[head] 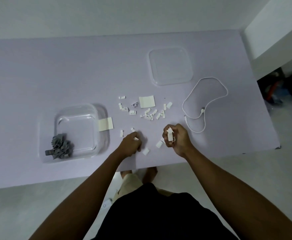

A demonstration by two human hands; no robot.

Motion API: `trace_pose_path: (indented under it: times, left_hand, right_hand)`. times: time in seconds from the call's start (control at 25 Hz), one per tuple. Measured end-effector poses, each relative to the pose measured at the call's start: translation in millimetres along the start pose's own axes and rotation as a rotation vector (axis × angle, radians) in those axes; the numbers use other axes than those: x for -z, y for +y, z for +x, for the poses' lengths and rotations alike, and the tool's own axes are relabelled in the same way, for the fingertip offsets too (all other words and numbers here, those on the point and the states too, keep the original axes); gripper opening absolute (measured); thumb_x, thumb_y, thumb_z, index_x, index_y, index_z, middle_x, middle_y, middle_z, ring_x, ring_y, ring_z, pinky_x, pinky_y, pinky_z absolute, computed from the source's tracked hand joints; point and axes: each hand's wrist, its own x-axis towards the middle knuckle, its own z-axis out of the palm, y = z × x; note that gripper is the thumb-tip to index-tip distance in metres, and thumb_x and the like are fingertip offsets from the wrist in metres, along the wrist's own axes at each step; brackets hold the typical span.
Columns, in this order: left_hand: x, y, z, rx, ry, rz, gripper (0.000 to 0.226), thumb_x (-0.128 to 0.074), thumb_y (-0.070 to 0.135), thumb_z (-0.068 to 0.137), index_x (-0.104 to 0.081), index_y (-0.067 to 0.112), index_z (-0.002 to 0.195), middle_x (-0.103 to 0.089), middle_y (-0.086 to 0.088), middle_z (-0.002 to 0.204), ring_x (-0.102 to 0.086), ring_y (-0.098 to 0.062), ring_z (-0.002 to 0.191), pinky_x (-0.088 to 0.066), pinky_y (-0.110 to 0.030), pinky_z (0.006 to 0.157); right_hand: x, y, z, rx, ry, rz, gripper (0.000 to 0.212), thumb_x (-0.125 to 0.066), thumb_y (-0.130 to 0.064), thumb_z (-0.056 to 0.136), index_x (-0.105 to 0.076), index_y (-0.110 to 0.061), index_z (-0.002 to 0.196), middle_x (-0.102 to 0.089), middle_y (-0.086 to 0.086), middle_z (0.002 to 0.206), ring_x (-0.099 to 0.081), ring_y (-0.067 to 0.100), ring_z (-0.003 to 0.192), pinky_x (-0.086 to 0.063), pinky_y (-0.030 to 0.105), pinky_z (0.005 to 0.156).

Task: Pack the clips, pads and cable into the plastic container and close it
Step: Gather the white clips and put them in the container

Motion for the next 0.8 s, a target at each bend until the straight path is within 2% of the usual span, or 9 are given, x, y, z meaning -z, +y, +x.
trace_pose_path:
  times: [0.12,0.24,0.32,0.4,0.48,0.52,0.56,0.64,0.8]
  left_hand:
    - [-0.8,4.8,-2.2,-0.068,-0.058,-0.037,0.014,-0.048,0.004,0.087,-0.061,0.002,0.084,-0.064,-0.005,0.069,-0.046,-0.016,0.049,-0.035,-0.018,0.038]
    - [-4.0,4.7,1.6,-0.063,-0.039,0.041,0.017,-0.053,0.006,0.090,-0.069,0.000,0.090,-0.064,-0.002,0.074,-0.051,-0.010,0.053,-0.035,-0.013,0.042]
    - [-9.3,0.8,4.1,-0.075,-0.004,0.167,0.019,-0.052,0.011,0.092,-0.067,-0.001,0.086,-0.067,-0.008,0.083,-0.057,-0.015,0.066,-0.038,-0.018,0.053]
    - [-16.2,-3.1,5.9,-0.092,0.032,0.288,0.025,-0.052,0.019,0.093,-0.067,0.000,0.086,-0.069,-0.012,0.090,-0.062,-0.023,0.080,-0.041,-0.024,0.066]
    - [-22.9,-3.0,5.8,-0.096,0.037,0.372,0.035,-0.049,0.033,0.097,-0.065,0.004,0.086,-0.069,-0.011,0.089,-0.061,-0.021,0.079,-0.043,-0.026,0.072]
    - [-25.8,-2.3,5.9,-0.096,0.035,0.411,0.037,-0.047,0.038,0.098,-0.064,0.006,0.087,-0.068,-0.010,0.089,-0.061,-0.020,0.078,-0.044,-0.026,0.073]
    - [-28.2,-1.7,5.6,-0.099,0.033,0.456,0.039,-0.045,0.041,0.099,-0.064,0.008,0.089,-0.068,-0.010,0.090,-0.061,-0.019,0.077,-0.044,-0.026,0.073]
    - [-33.6,-2.7,5.3,-0.100,0.017,0.538,0.046,-0.043,0.052,0.098,-0.062,0.010,0.097,-0.067,-0.008,0.093,-0.058,-0.017,0.078,-0.042,-0.027,0.073]
    - [-47.5,-6.4,5.8,-0.093,0.008,0.662,0.059,-0.053,0.062,0.089,-0.056,0.010,0.115,-0.065,-0.007,0.105,-0.063,-0.023,0.092,-0.047,-0.031,0.080]
  right_hand:
    - [2.3,-11.0,-2.4,0.019,-0.003,-0.008,0.034,-0.036,-0.028,0.089,-0.056,-0.007,0.070,-0.056,0.012,0.063,-0.038,0.018,0.043,-0.014,0.025,0.047]
    - [0.1,-16.9,0.0,0.009,0.119,-0.114,0.042,-0.051,-0.038,0.096,-0.057,-0.010,0.065,-0.058,0.011,0.065,-0.048,0.022,0.045,-0.022,0.026,0.047]
    - [3.3,-9.6,4.5,0.071,0.224,-0.344,0.042,-0.058,-0.038,0.096,-0.059,-0.009,0.065,-0.057,0.011,0.063,-0.050,0.022,0.049,-0.030,0.027,0.048]
    - [13.6,7.1,7.7,0.212,0.222,-0.673,0.030,-0.058,-0.032,0.097,-0.067,-0.012,0.076,-0.061,0.007,0.065,-0.054,0.020,0.054,-0.041,0.029,0.054]
    - [27.1,25.7,7.7,0.316,0.110,-1.058,0.015,-0.056,-0.029,0.098,-0.069,-0.023,0.101,-0.072,0.002,0.088,-0.065,0.018,0.076,-0.053,0.032,0.070]
    - [32.4,32.2,6.2,0.312,0.049,-1.196,0.019,-0.055,-0.028,0.098,-0.066,-0.027,0.113,-0.073,0.002,0.103,-0.068,0.019,0.088,-0.055,0.033,0.079]
    - [35.8,36.8,4.5,0.291,0.002,-1.284,0.025,-0.055,-0.027,0.098,-0.062,-0.030,0.122,-0.072,0.002,0.114,-0.068,0.020,0.097,-0.055,0.034,0.084]
    - [36.0,42.1,2.5,0.274,-0.040,-1.407,0.035,-0.058,-0.026,0.096,-0.056,-0.032,0.131,-0.070,0.005,0.119,-0.067,0.023,0.102,-0.055,0.034,0.086]
    - [28.9,41.5,8.9,0.322,0.002,-1.542,0.026,-0.063,-0.028,0.094,-0.059,-0.022,0.119,-0.072,0.008,0.109,-0.067,0.026,0.098,-0.048,0.031,0.077]
